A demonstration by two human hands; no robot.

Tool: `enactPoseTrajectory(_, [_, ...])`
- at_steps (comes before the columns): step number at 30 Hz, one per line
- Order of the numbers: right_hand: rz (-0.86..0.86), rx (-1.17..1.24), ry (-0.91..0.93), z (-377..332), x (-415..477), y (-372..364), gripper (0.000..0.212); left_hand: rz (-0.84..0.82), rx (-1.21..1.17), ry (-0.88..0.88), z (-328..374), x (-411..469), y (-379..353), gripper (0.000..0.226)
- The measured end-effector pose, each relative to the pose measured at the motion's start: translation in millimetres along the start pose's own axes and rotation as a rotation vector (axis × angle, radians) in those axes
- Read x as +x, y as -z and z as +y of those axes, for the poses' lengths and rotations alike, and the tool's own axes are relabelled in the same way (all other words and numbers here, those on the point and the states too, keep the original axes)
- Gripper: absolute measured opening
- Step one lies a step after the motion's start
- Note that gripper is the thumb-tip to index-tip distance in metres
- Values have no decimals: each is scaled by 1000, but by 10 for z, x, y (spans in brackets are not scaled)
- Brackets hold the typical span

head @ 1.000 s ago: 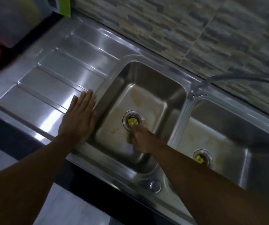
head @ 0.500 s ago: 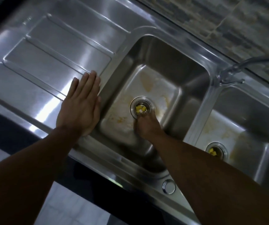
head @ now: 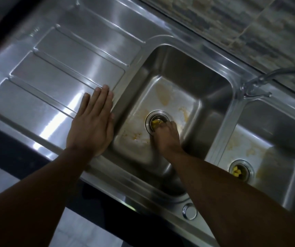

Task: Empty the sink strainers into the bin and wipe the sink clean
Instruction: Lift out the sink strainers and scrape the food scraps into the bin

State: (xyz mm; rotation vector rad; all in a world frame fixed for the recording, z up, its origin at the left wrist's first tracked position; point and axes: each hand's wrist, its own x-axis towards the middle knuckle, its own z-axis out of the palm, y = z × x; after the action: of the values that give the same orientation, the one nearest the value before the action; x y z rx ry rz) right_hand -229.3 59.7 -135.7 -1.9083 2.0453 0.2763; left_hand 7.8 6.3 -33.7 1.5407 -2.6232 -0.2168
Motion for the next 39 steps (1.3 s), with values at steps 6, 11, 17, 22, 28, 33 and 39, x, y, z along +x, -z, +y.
enactPoseTrajectory(6, [104,82,-52,7,-54,80,50,1,-12,-7,-9,0,-9,61])
enactPoseTrajectory(11, [-14,206,33,31,-54,93,40,0,-25,-12,-19,-3,-10,62])
enactPoseTrajectory(17, [92,329,83,8,-134,225,61,5,-62,-25,-20,3,19,62])
enactPoseTrajectory(22, [101,369,130,83,-404,522,95,-4,-81,-32,-5,-17,64,62])
enactPoseTrajectory(28, [227,397,159,389,-858,1172,78,-66,-84,39,173,-75,211,66])
enactPoseTrajectory(33, [379,407,119,899,-1444,1485,74,-122,-21,58,982,-187,298,73])
enactPoseTrajectory(39, [364,460,-89,1450,-2069,1175,74,-216,-139,-228,2222,-274,103,59])
